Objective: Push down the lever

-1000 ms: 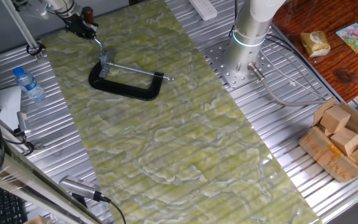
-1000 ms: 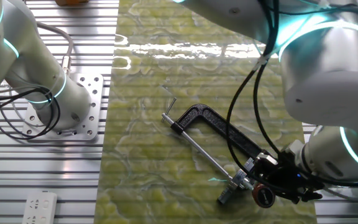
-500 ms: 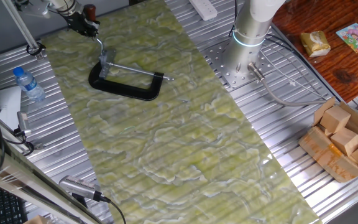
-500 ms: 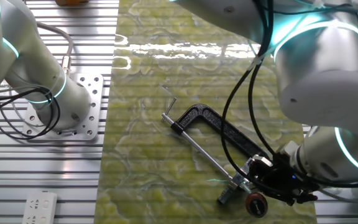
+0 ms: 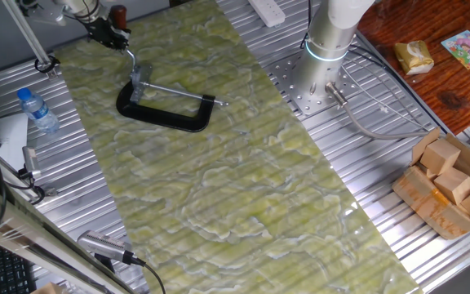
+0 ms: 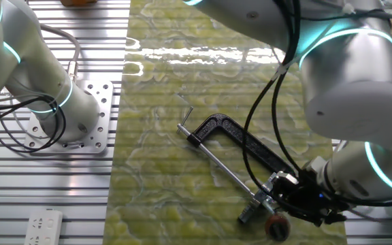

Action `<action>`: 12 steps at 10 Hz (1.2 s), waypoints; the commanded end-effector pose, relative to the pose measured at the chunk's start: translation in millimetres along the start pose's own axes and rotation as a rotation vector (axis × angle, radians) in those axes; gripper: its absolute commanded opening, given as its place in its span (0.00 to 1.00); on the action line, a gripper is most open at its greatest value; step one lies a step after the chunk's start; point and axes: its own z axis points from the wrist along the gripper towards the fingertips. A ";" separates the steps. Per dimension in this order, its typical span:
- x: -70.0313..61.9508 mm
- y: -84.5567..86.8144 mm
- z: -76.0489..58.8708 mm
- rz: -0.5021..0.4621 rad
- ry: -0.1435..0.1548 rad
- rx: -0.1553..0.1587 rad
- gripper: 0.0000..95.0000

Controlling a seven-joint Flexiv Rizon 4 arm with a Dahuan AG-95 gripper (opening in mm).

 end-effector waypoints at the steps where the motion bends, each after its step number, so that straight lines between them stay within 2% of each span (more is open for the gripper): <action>1: 4.1 1.9 2.6 0.001 -0.001 0.004 0.00; 7: 10.3 2.6 17.4 -0.001 -0.011 0.009 0.00; 12: 23.7 -3.0 28.5 -0.018 -0.022 0.016 0.00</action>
